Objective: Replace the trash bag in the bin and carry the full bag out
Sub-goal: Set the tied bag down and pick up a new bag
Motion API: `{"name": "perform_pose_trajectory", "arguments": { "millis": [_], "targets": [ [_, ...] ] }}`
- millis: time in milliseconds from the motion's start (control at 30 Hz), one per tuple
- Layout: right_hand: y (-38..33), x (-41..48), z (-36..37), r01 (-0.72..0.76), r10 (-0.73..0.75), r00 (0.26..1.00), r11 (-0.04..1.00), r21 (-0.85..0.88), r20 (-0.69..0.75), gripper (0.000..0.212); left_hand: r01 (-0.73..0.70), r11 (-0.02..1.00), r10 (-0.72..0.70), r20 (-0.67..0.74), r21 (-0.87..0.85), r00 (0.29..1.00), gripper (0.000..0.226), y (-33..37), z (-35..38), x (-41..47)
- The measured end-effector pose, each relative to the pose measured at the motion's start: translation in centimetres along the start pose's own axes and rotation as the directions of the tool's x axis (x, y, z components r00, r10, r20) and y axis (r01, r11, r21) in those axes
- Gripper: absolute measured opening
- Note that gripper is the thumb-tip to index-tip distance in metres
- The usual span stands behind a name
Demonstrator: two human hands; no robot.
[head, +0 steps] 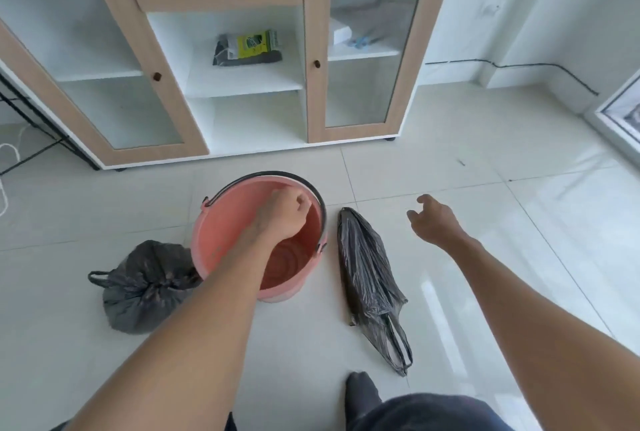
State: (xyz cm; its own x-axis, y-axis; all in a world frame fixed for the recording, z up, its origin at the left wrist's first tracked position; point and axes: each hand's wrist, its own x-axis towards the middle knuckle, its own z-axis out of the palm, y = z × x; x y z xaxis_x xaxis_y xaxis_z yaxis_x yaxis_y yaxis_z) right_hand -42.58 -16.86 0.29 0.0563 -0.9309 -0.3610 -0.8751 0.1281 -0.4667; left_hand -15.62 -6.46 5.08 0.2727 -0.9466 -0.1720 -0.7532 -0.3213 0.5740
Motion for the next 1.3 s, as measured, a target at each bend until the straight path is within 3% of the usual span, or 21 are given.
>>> {"name": "perform_pose_trajectory", "arguments": {
  "millis": [200,300,400,500,600,667,800,867,1067,1300],
  "targets": [
    [11.0,1.5,4.6,-0.149,0.149,0.986,0.989,-0.008,0.074,0.049,-0.077,0.996,0.084,0.194,-0.046,0.977,0.019,4.0,12.0,1.4],
    [15.3,1.8,9.0,-0.193,0.195,0.968,0.981,-0.029,0.155,0.046,0.012,1.000,-0.011,0.338,-0.001,0.941,0.019,2.4,18.9,0.7],
    [18.6,1.6,13.9,-0.234,0.240,0.939,0.971,-0.052,0.245,0.040,0.159,0.980,-0.196,0.435,0.120,0.879,0.022,-0.6,25.1,-0.3],
    [21.1,1.1,18.2,-0.295,0.296,0.912,0.954,-0.047,0.283,0.030,0.301,0.940,-0.341,0.418,0.160,0.842,0.039,-3.3,30.2,-1.1],
    [22.3,1.3,21.2,-0.352,0.328,0.891,0.936,0.019,0.313,0.028,0.453,0.881,-0.471,0.325,0.134,0.820,0.078,-3.8,33.9,-1.1],
    [22.1,2.0,22.3,-0.360,0.317,0.894,0.929,0.087,0.317,0.033,0.566,0.822,-0.561,0.261,0.065,0.786,0.080,-4.5,35.8,-0.6],
    [21.1,3.4,23.7,-0.401,0.348,0.899,0.898,0.180,0.266,0.019,0.629,0.775,-0.599,0.251,-0.056,0.760,0.036,-5.5,36.9,0.8],
    [20.7,3.7,23.8,-0.437,0.378,0.890,0.866,0.243,0.255,0.015,0.657,0.735,-0.608,0.266,-0.166,0.748,0.024,-6.0,36.9,1.1],
    [18.4,3.7,18.9,-0.498,0.402,0.867,0.672,0.548,0.296,0.023,0.679,0.634,-0.641,0.240,-0.370,0.729,0.015,-6.3,33.8,1.3],
    [10.4,2.1,6.1,-0.365,0.242,0.931,0.619,0.695,0.274,0.025,0.534,0.545,-0.553,0.202,-0.647,0.808,0.012,0.7,25.2,0.7]
  ]
}}
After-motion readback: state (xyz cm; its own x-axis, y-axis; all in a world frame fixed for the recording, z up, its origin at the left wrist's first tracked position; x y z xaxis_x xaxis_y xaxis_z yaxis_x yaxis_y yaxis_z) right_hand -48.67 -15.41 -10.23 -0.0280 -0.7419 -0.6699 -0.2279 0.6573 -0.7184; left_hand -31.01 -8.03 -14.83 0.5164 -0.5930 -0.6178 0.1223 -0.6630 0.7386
